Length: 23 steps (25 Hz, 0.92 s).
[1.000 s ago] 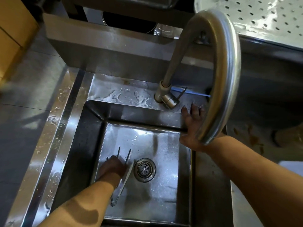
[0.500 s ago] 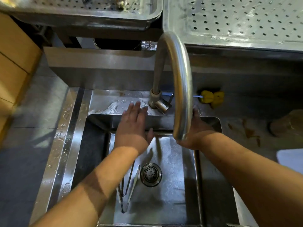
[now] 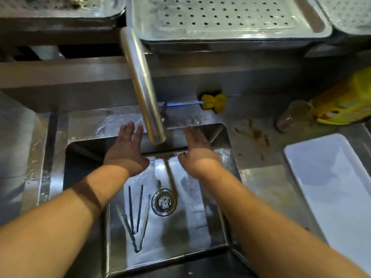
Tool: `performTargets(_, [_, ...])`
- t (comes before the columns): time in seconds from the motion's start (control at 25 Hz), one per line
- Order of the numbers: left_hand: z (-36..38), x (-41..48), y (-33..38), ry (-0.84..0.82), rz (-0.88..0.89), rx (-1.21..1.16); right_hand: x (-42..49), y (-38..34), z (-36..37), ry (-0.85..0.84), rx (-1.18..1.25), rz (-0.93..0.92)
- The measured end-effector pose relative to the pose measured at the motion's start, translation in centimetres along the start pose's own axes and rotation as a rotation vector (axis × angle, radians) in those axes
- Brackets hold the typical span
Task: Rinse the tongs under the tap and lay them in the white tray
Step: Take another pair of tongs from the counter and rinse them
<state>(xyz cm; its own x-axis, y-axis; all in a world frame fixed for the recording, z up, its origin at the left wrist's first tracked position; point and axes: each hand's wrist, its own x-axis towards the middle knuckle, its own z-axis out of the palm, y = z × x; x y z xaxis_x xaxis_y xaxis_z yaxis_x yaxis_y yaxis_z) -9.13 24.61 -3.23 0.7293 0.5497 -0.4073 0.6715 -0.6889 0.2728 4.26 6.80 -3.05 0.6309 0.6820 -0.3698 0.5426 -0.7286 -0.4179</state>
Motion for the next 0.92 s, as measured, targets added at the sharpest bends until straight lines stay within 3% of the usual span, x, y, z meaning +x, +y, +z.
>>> performTargets(0.16, [-0.8, -0.4, 0.8, -0.05, -0.018, 0.058, -12.5, 1.8, 3.7, -0.075, 0.065, 0.012])
performTargets(0.32, [-0.4, -0.4, 1.0, -0.064, -0.027, 0.127, -20.0, 4.7, 3.9, 0.074, -0.099, -0.121])
performTargets(0.48, [0.0, 0.0, 0.4, -0.044, -0.007, 0.128, -22.9, 8.2, 1.3, 0.149, -0.211, -0.096])
performTargets(0.72, [0.0, 0.2, 0.1, -0.052, 0.01, 0.124, -24.4, 12.4, -1.2, -0.205, -0.427, 0.217])
performTargets(0.92, [-0.2, 0.1, 0.0, -0.054, 0.01, 0.101, -23.6, 12.8, -1.1, -0.124, -0.376, 0.178])
